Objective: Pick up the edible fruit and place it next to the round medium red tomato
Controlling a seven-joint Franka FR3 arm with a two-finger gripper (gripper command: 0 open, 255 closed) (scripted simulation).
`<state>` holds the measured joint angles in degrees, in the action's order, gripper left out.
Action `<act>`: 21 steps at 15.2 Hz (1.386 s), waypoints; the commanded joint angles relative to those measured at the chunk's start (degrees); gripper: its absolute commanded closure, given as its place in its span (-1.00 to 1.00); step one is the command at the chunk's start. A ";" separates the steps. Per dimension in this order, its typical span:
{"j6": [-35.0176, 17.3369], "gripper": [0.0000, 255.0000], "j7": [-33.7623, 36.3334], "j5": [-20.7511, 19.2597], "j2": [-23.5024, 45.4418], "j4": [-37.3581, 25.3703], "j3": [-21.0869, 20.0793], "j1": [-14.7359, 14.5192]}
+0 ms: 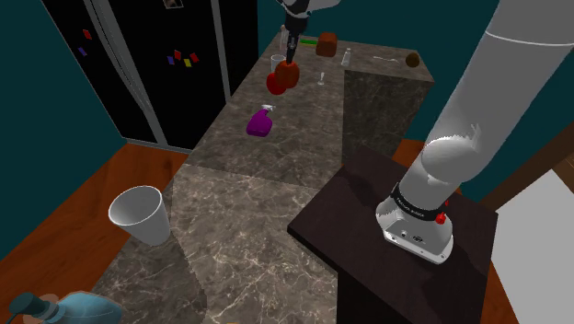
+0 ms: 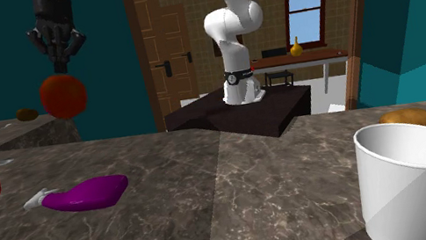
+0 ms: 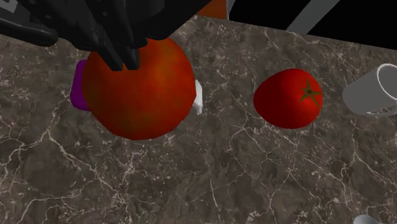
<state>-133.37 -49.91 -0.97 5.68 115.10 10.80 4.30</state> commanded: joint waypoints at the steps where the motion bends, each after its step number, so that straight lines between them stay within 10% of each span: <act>1: 0.16 1.00 -3.04 1.54 3.04 -3.22 0.79 1.39; 13: 11.02 1.00 -16.12 9.61 25.40 -35.84 1.84 12.10; 21: 5.79 1.00 -16.60 10.16 27.05 -32.23 1.44 12.15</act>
<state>-126.89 -66.53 9.12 32.36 82.59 12.31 16.48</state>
